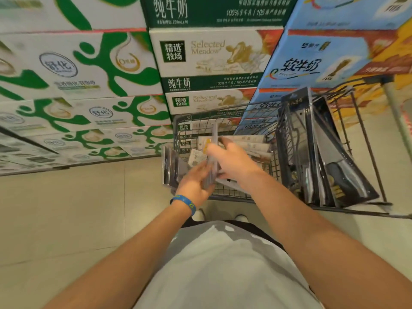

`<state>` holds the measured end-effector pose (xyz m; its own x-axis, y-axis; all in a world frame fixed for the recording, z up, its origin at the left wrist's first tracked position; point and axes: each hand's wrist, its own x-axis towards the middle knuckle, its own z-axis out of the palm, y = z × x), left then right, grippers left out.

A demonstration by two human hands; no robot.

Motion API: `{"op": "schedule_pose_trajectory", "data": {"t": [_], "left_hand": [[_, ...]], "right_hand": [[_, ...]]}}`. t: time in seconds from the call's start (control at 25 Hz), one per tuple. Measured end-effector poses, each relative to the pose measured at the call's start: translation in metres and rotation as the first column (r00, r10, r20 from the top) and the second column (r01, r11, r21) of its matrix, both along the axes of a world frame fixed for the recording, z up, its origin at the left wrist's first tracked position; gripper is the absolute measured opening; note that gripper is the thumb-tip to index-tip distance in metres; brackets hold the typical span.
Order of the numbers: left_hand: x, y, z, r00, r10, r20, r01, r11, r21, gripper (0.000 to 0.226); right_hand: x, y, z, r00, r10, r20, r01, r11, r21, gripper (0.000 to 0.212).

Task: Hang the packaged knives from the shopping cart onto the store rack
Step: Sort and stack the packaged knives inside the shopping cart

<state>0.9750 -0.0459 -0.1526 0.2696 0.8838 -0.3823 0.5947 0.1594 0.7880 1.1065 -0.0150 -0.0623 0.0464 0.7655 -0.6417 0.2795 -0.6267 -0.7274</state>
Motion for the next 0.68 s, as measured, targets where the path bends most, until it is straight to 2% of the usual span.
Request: {"op": "schedule_pose_trajectory", "data": {"t": [0.08,0.12,0.24,0.32,0.4,0.48,0.52,0.6,0.68], "left_hand": [[-0.005,-0.012,-0.01,0.994,-0.112,-0.013,0.111,0.992,-0.061,0.065],[-0.008,-0.02,-0.015,0.991,-0.13,-0.025,0.127,0.988,-0.083,0.067],[-0.021,-0.035,-0.019,0.994,-0.011,0.113,0.036,0.975,-0.22,0.063],[-0.033,-0.037,-0.017,0.987,0.051,0.154,-0.011,0.968,-0.25,0.061],[-0.041,-0.029,-0.01,0.968,0.188,0.165,-0.143,0.957,-0.253,0.049],[-0.04,-0.007,-0.001,0.949,0.298,0.105,-0.277,0.945,-0.173,0.034],[-0.037,0.005,0.005,0.955,0.293,0.054,-0.287,0.953,-0.096,0.032],[-0.031,0.026,0.007,0.973,0.186,-0.134,-0.174,0.98,0.098,0.037],[-0.025,0.045,0.004,0.93,0.053,-0.364,0.009,0.986,0.166,0.04]], "right_hand": [[0.001,-0.01,-0.023,0.998,-0.031,0.045,0.036,0.995,-0.097,0.015],[0.0,-0.017,-0.034,0.996,-0.032,0.079,0.042,0.991,-0.126,0.004],[-0.002,-0.027,-0.063,0.963,0.124,0.239,-0.075,0.976,-0.203,0.011],[-0.003,-0.015,-0.073,0.877,0.339,0.342,-0.249,0.927,-0.279,0.009],[-0.009,0.001,-0.073,0.798,0.438,0.414,-0.332,0.893,-0.304,0.018],[-0.021,0.01,-0.077,0.822,0.418,0.387,-0.353,0.907,-0.229,0.03],[-0.029,0.009,-0.079,0.834,0.416,0.363,-0.371,0.909,-0.19,0.036],[-0.047,0.0,-0.089,0.823,0.456,0.338,-0.449,0.888,-0.103,0.037],[-0.06,-0.006,-0.101,0.817,0.423,0.393,-0.443,0.895,-0.043,0.029]]}}
